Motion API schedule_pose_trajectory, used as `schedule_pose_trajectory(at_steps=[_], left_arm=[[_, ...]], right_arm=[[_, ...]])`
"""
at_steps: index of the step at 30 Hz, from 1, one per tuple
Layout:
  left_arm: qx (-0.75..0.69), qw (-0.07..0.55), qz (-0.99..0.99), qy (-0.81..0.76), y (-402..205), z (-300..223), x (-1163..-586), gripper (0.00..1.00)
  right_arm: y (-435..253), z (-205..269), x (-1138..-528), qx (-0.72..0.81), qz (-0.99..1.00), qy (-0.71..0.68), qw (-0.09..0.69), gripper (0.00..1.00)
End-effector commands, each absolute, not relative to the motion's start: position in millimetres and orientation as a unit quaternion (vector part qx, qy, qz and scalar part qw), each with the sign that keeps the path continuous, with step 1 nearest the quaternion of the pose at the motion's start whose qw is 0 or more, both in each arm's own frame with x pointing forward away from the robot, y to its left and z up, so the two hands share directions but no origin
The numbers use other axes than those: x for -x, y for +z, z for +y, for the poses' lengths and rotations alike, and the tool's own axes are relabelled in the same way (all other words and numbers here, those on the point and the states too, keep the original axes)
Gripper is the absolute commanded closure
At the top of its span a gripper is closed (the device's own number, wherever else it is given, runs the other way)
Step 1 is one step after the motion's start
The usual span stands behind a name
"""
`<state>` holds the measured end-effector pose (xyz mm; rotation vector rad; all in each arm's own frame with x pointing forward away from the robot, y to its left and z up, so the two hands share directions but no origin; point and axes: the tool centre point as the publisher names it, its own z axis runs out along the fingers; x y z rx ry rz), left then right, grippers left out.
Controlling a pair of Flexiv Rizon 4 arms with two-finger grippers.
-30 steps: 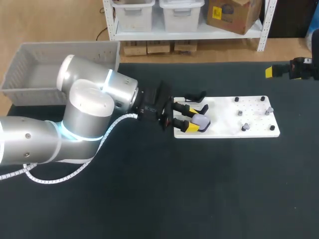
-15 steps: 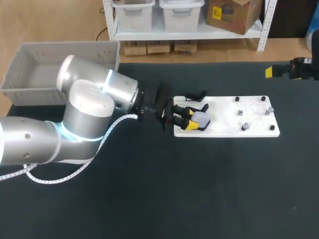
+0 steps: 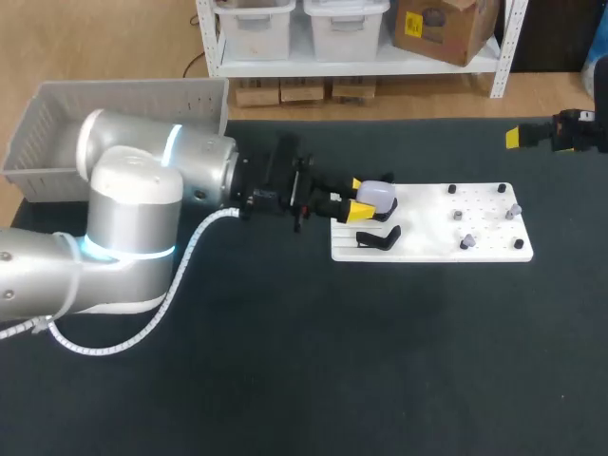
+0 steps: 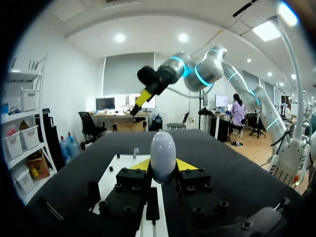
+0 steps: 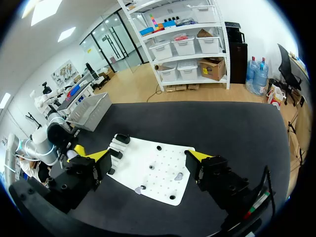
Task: Pick up each earbud case from the left stands, insert the matching earbuds, close the lid, and place the case in the box.
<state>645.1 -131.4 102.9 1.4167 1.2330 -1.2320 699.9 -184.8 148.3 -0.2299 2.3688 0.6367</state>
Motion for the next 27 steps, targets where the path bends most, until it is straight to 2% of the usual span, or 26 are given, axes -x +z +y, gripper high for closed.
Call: schedule_pose_trajectory(at_steps=[1, 11, 21, 27], left_arm=[[-0.539, 0.472, 0.475, -0.511, 114, -129, -637, 1.0], [-0.534, 0.492, 0.444, -0.526, 143, -141, -622, 1.0], [-0.537, 0.456, 0.464, -0.537, 139, -145, -616, 1.0], [-0.532, 0.457, 0.47, -0.536, 137, -143, -614, 1.0]], right_arm=[[149, -185, -699, 0.088, 0.907, 0.242, 0.332, 0.0], [149, -185, -699, 0.088, 0.907, 0.242, 0.332, 0.0], [149, -185, -699, 0.088, 0.907, 0.242, 0.332, 0.0], [149, -185, -699, 0.088, 0.907, 0.242, 0.332, 0.0]])
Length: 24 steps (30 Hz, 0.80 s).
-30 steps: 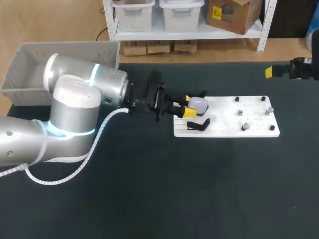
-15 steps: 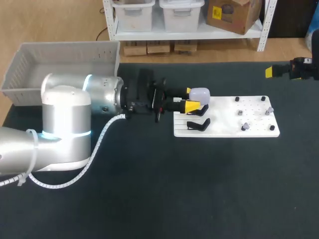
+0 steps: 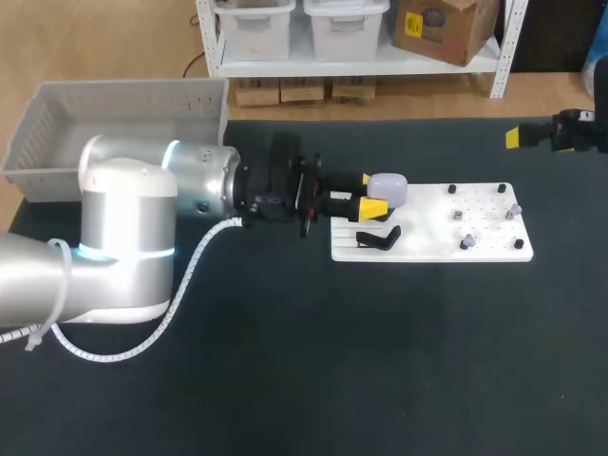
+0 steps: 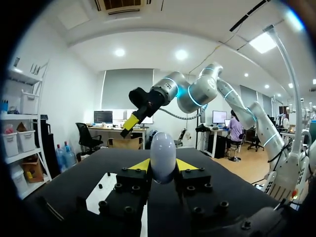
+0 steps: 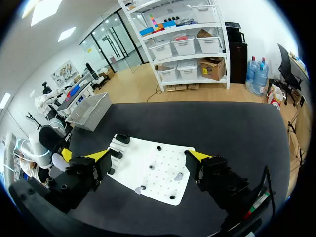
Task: Pick up each earbud case from the left stands, insert the matching earbuds, close the lid, and place the case in the box.
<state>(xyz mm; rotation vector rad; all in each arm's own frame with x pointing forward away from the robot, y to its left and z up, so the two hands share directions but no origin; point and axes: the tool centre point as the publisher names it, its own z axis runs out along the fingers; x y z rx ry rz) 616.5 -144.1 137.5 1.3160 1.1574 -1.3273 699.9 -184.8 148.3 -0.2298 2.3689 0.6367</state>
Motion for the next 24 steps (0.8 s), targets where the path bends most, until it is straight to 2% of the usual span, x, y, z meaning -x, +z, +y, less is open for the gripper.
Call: schedule_pose_trajectory(at_steps=[1, 14, 24], left_arm=[[-0.532, 0.456, 0.471, -0.536, 137, -142, -614, 1.0], [-0.553, 0.449, 0.472, -0.52, 138, -143, -612, 1.0], [-0.553, 0.449, 0.472, -0.52, 138, -143, -612, 1.0]], right_arm=[[149, -185, -699, 0.088, 0.907, 0.242, 0.332, 0.0], [149, -185, -699, 0.088, 0.907, 0.242, 0.332, 0.0], [163, -166, -644, 0.136, 0.893, 0.225, 0.365, 0.0]])
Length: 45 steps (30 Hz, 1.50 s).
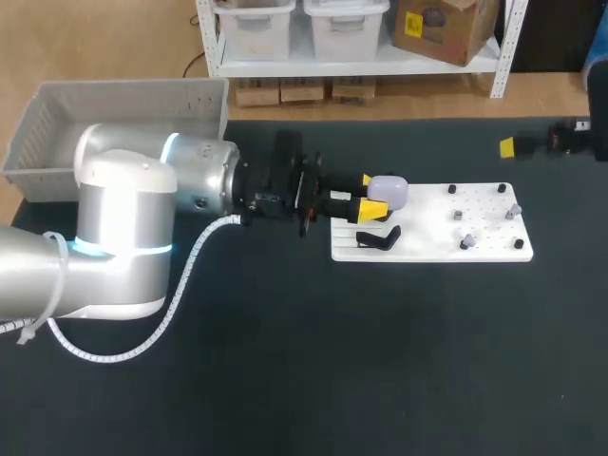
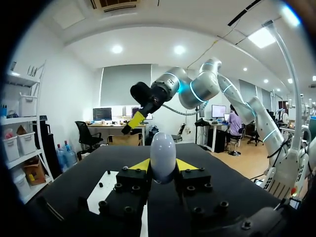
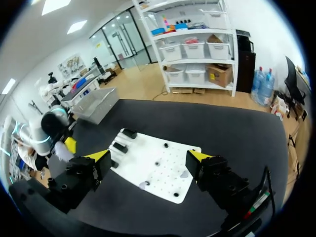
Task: Pick up each earbud case from the left stands, insert the matching earbuds, close the lid, and place the case in the box.
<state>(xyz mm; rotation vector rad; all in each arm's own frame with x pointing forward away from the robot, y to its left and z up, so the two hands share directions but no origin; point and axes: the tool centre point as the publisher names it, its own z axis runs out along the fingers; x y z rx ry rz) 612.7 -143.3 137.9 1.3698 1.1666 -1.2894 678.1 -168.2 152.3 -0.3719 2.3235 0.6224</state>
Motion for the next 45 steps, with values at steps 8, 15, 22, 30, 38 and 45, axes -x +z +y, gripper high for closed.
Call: schedule_pose_trajectory(at_steps=[8, 15, 22, 30, 38, 45], left_arm=[[-0.553, 0.449, 0.472, -0.52, 138, -143, -612, 1.0], [-0.553, 0.449, 0.472, -0.52, 138, -143, -612, 1.0], [-0.553, 0.449, 0.472, -0.52, 138, -143, -612, 1.0], [-0.553, 0.449, 0.472, -0.52, 138, -143, -612, 1.0], [-0.553, 0.449, 0.472, -0.52, 138, -143, -612, 1.0], [-0.553, 0.449, 0.472, -0.52, 138, -143, -612, 1.0]], right_arm=[[170, -148, -605, 0.152, 0.875, 0.258, 0.38, 0.0], [188, -116, -586, 0.175, 0.868, 0.273, 0.377, 0.0], [204, -78, -576, 0.213, 0.862, 0.285, 0.362, 0.0], [191, -57, -565, 0.228, 0.872, 0.285, 0.326, 0.0], [179, -32, -574, 0.244, 0.876, 0.288, 0.301, 0.0], [164, -18, -585, 0.25, 0.877, 0.301, 0.279, 0.0]])
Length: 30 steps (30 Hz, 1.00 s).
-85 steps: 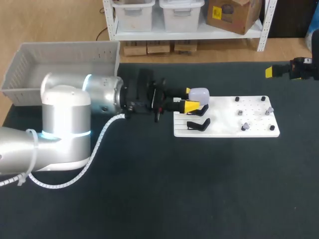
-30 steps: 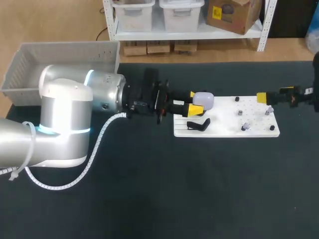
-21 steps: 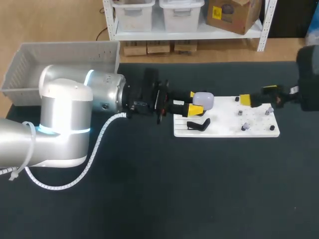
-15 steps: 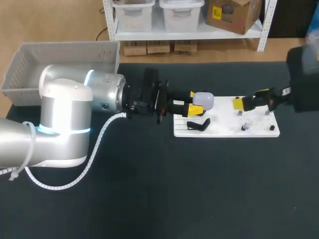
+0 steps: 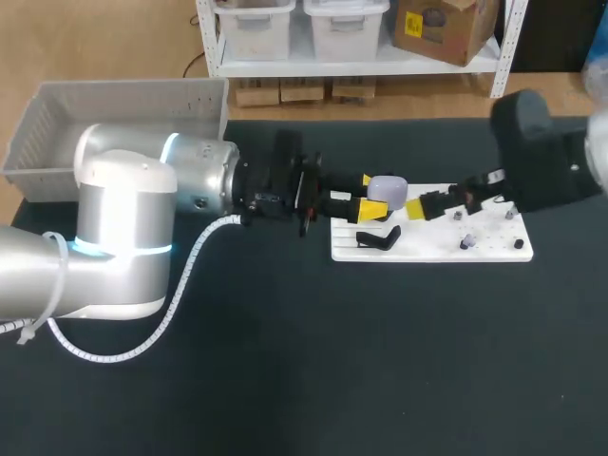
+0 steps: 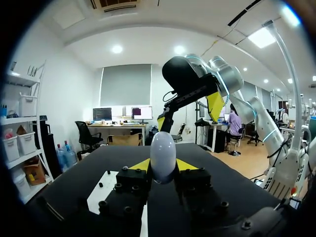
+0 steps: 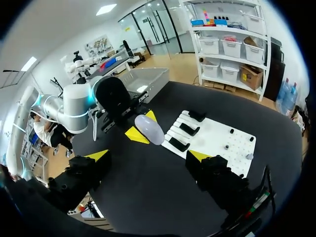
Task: Pick up each earbud case from the left stands, insert the matching earbuds, close the lid, and place the case in the box.
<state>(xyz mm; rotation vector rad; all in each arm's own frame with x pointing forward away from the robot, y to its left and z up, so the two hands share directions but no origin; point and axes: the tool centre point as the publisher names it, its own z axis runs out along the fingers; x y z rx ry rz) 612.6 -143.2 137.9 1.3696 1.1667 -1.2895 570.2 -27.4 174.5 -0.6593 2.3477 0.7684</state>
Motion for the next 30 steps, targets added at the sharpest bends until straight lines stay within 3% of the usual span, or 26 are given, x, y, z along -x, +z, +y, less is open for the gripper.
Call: schedule_pose_trajectory(at_steps=[1, 30], left_arm=[[-0.553, 0.449, 0.472, -0.52, 138, -143, -612, 1.0], [-0.553, 0.449, 0.472, -0.52, 138, -143, -612, 1.0]], right_arm=[[162, -17, -586, 0.25, 0.878, 0.301, 0.275, 0.0], [138, -18, -619, 0.214, 0.888, 0.311, 0.26, 0.0]])
